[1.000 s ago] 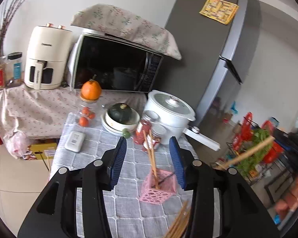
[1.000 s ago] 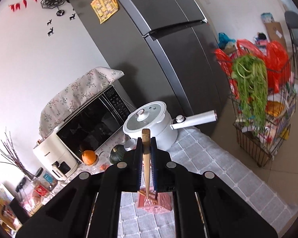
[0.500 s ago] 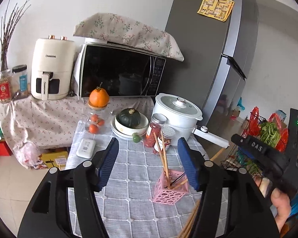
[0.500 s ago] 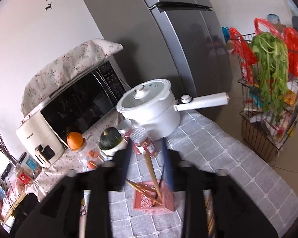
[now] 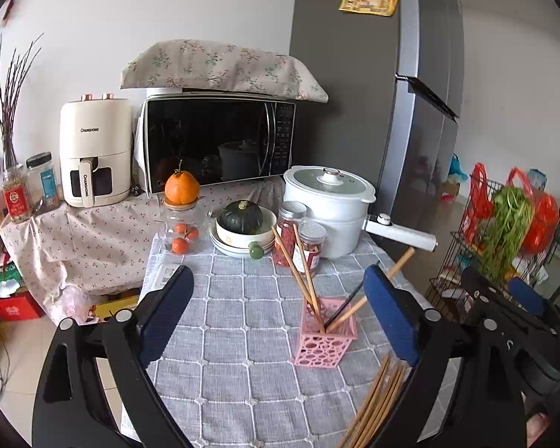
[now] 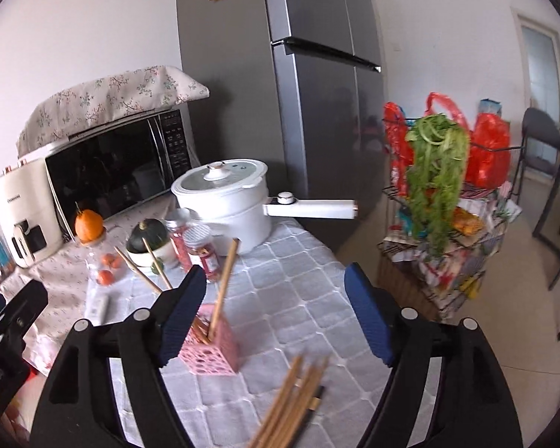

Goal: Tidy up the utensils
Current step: 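Lower both held chopsticks into the pink holder and open both tools, then withdraw both tools from the holder toward the chopstick pile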

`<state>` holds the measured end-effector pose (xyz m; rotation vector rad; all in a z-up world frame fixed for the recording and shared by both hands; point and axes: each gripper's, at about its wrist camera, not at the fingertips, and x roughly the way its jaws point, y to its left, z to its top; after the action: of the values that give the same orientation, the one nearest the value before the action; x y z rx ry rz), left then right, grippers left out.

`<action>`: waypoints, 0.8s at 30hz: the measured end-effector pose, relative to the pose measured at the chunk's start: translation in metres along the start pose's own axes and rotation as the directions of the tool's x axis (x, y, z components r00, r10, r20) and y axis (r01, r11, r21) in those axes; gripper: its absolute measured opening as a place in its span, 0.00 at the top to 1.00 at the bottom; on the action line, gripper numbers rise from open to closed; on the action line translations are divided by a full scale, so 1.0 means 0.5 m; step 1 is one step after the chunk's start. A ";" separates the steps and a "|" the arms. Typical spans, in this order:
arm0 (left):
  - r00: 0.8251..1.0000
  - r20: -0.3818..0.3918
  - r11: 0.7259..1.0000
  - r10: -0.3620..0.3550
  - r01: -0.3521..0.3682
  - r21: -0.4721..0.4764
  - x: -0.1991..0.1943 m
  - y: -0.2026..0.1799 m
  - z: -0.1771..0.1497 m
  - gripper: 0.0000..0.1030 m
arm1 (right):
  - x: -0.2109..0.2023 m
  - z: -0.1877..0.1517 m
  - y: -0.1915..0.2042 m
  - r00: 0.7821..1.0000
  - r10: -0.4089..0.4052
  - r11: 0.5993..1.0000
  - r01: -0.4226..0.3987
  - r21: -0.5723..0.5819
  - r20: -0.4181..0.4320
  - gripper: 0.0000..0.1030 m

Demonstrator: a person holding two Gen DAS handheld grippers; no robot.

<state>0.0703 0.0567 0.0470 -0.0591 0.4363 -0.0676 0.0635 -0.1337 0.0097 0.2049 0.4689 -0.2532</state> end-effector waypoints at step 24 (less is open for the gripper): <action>0.997 -0.079 0.992 -0.017 0.027 0.125 -0.013 -0.076 -0.102 0.07 | -0.058 -0.112 -0.112 0.990 -0.098 0.995 0.100 0.020 -0.097 0.07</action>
<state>0.0408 0.0171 0.0063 0.0633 0.5086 -0.1195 -0.0008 -0.1670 -0.0335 0.2194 0.5722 -0.3479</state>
